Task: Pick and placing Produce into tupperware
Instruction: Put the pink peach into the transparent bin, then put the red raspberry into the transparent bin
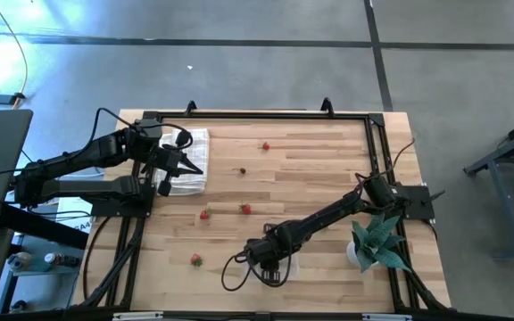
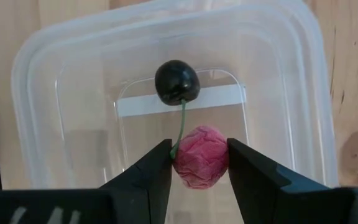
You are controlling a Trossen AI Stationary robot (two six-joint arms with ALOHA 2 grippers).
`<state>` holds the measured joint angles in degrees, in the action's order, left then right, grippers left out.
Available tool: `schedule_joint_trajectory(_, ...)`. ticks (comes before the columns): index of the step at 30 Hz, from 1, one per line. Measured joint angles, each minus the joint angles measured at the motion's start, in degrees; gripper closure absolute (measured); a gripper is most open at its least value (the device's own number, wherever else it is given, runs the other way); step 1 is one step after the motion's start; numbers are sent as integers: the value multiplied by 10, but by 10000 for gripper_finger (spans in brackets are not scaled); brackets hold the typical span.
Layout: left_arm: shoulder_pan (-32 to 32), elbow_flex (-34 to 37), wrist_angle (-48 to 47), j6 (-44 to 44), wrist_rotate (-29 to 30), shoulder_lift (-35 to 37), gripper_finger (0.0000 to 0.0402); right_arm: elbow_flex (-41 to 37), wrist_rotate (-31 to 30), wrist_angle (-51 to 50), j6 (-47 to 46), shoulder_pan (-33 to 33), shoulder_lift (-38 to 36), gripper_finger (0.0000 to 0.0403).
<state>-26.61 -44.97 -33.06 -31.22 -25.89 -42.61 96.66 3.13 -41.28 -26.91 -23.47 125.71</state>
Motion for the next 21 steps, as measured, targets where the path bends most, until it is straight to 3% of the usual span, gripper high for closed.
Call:
schedule_joint_trajectory(10,0,0,0,0,0,0,401,0,5,0,0,0,0,261)
schedule_joint_trajectory(21,0,0,0,0,0,0,401,0,-12,0,-1,2,0,207)
